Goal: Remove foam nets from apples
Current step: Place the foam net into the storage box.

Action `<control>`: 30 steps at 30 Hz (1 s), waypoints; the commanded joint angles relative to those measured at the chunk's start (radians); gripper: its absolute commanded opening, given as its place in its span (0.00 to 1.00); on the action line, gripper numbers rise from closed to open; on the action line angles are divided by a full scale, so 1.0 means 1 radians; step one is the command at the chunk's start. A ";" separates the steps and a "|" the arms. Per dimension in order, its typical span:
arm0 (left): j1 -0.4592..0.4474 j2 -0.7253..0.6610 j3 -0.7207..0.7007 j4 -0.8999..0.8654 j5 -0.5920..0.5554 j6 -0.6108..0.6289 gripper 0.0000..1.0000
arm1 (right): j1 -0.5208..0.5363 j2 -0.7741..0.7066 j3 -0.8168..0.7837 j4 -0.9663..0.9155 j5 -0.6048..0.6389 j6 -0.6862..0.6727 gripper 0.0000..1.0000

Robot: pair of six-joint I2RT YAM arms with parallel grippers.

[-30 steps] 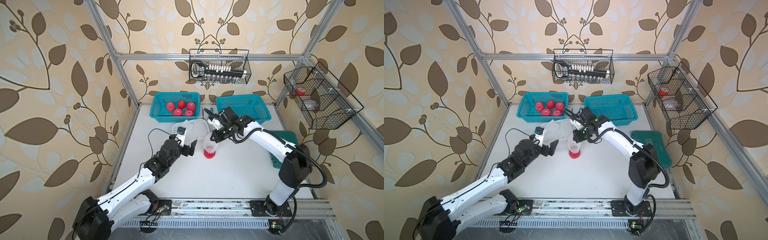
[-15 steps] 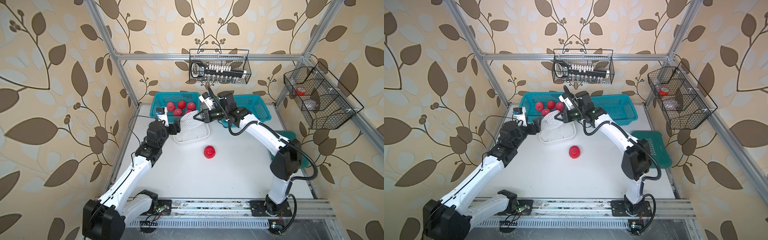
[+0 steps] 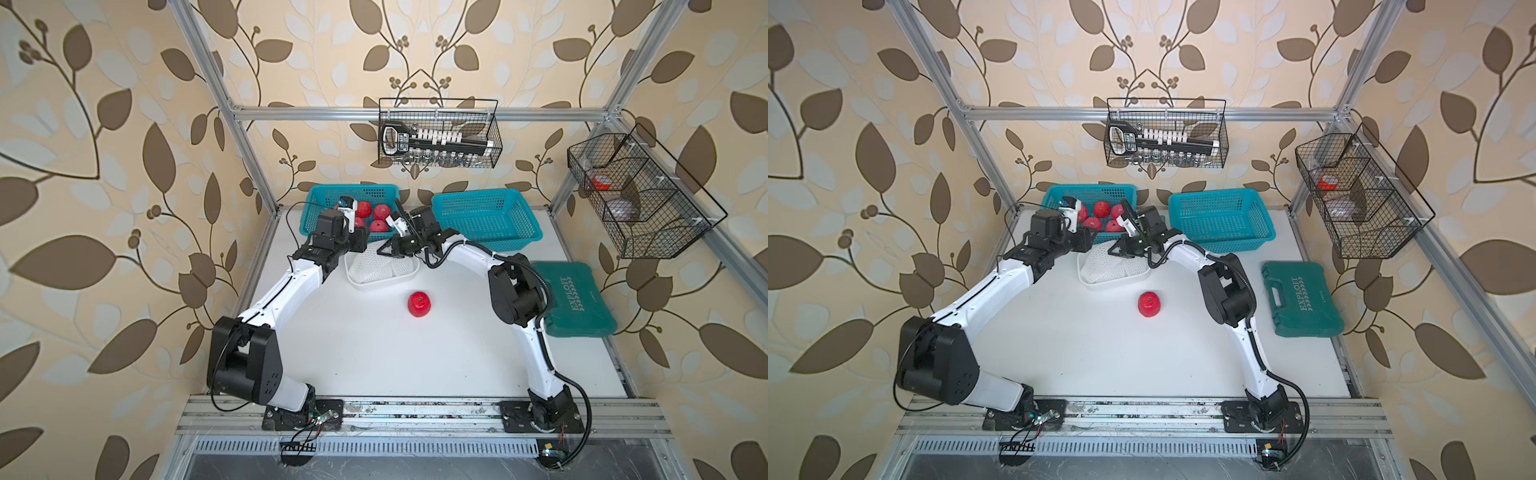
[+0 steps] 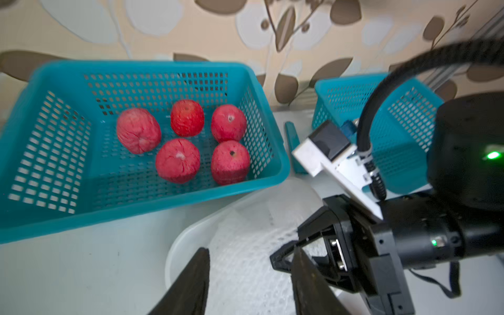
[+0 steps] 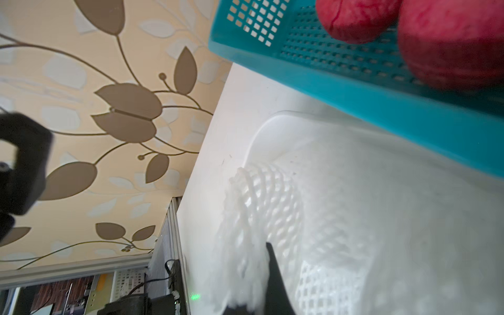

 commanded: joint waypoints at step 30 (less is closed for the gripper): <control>-0.061 0.373 0.177 -0.137 -0.038 0.128 0.50 | -0.028 -0.417 -0.211 0.041 0.040 -0.074 0.99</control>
